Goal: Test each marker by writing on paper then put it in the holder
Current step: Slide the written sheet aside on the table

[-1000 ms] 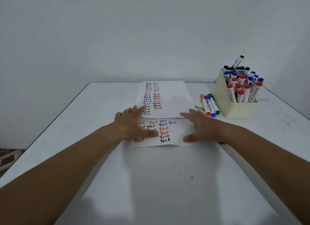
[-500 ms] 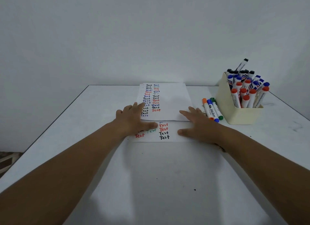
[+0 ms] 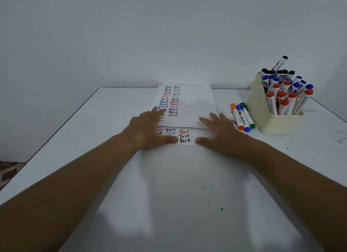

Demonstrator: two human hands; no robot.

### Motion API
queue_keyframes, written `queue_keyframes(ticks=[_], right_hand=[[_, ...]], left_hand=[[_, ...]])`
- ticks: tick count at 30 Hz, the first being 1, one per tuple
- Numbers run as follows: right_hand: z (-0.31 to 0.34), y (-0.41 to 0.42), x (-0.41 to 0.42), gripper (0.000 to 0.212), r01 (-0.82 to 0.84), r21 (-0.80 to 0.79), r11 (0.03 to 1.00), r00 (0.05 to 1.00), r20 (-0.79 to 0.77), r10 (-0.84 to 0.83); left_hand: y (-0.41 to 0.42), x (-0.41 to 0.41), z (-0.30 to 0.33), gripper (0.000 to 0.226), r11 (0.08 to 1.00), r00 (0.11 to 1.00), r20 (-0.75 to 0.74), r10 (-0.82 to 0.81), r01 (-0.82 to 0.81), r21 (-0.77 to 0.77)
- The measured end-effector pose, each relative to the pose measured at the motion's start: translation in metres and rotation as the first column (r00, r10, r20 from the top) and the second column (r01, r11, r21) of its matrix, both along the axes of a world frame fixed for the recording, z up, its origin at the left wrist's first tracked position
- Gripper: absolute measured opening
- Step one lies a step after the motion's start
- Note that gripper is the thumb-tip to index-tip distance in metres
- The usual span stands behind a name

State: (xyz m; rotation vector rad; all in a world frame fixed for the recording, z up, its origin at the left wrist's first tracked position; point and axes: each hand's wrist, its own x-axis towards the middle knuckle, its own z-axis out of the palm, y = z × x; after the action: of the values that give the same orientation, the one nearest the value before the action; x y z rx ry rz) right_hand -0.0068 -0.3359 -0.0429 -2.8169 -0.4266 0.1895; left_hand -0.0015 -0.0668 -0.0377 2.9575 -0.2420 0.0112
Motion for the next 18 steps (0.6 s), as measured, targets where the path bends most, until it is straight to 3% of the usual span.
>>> queue_keyframes(ticks=[10, 18], right_hand=[[-0.008, 0.014, 0.014, 0.071, 0.083, -0.048, 0.995, 0.991, 0.109, -0.078], [-0.004, 0.026, 0.013, 0.063, 0.093, -0.066, 0.993, 0.988, 0.126, -0.084]], left_hand=[[-0.004, 0.018, 0.007, 0.096, 0.997, 0.992, 0.126, -0.023, 0.032, -0.072], [-0.003, 0.025, 0.012, 0.083, 0.997, 0.992, 0.116, -0.045, 0.037, 0.072]])
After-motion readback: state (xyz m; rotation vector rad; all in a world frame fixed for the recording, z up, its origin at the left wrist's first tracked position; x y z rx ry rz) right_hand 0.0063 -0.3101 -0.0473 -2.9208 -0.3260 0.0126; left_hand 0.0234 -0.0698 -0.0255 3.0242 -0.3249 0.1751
